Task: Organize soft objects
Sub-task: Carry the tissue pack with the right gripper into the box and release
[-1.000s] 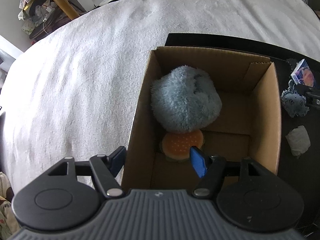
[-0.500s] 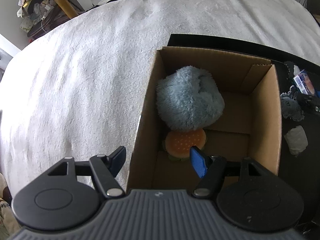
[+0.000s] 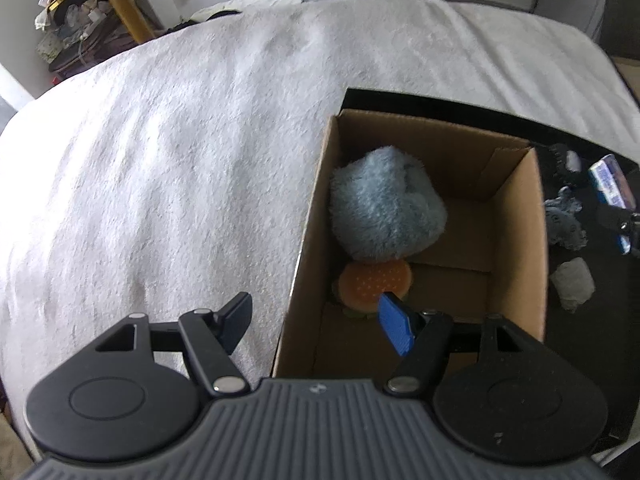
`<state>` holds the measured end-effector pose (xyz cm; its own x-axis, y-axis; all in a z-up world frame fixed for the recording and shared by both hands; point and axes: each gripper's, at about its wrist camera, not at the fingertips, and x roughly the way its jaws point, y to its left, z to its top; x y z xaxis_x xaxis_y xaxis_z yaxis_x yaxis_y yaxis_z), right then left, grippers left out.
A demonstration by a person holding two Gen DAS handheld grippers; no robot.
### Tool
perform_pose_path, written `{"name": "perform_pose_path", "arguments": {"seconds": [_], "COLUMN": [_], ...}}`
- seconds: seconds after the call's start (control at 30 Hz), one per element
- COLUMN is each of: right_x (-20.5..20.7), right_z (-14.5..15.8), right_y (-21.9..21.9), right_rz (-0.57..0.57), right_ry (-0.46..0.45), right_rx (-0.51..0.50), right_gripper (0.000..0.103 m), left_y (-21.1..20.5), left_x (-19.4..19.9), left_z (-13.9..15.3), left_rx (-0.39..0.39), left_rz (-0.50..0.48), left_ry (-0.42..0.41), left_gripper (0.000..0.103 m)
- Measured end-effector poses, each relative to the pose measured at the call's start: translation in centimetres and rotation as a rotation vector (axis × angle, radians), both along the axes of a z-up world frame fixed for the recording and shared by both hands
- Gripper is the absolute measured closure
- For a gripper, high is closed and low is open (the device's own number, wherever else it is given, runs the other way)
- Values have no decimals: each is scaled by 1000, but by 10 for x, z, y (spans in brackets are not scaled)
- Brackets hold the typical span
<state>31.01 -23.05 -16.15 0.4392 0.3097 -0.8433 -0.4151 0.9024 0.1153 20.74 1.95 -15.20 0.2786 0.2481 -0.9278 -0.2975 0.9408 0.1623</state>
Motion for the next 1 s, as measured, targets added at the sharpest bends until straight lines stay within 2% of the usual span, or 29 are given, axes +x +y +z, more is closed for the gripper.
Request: {"name": "perform_pose_path", "arguments": {"seconds": [0.4,0.83,1.0], "right_x": [-38,-53,-53], "right_z": [41,53,53], "right_y": [22,49,60], "right_rz": [-34,-98,-122], "right_ry": [17,78,75], "right_rx": [62,165,163], "right_gripper": [49,49,49], "left_y": [9,33,40], "left_x": [-16,-26,-25], "left_z": [10,9,4], "left_rx": [-69,-144,-176], "left_rz": [-65,-59,-67], "left_ry": [-59,-114,-115], "left_gripper": [34,35,35]}}
